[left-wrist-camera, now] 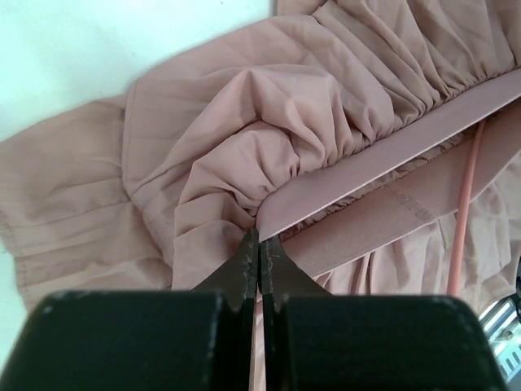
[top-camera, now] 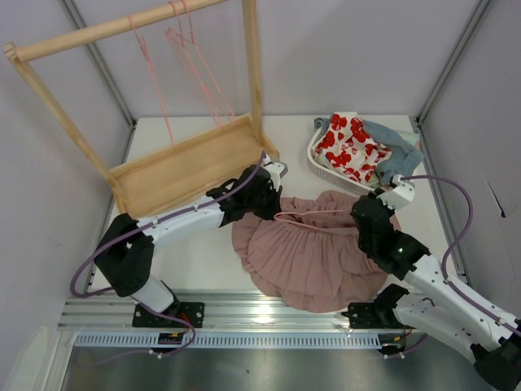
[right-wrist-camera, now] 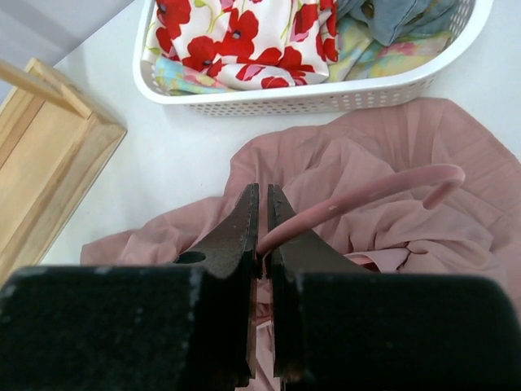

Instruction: Place the skirt on the hanger

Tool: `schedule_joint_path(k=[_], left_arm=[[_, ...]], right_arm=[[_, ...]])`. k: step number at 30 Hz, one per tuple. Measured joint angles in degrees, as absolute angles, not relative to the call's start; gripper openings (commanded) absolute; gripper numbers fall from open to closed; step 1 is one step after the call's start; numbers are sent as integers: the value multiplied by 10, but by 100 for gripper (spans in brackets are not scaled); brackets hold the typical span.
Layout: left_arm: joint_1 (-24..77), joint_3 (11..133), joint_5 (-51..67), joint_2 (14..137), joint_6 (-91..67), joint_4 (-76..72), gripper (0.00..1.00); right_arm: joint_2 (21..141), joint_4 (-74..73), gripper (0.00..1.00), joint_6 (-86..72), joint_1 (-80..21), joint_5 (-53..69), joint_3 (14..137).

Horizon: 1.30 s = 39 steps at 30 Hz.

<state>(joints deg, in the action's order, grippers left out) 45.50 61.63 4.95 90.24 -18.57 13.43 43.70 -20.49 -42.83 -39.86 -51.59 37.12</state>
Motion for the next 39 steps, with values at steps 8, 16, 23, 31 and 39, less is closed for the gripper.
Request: schedule_joint_path(k=[8,16,23,31,39], left_arm=[[444,611,60,837,-186,157,0],[410,622,67,795,-191,204,0],[380,661,64,778,-190,247,0],[352,703,55,766,-187,289,0],[383,752,-8,765,-155,333,0]], right_arm=[[475,-180,0,-434,-381,-535,381],[502,-116,0,-393,-385,-526,380],[495,-68,0,-373,-400,-523,364],[489,-10,0,-333,-431,-514,336],[562,2,0,-313,-465,-527,383]])
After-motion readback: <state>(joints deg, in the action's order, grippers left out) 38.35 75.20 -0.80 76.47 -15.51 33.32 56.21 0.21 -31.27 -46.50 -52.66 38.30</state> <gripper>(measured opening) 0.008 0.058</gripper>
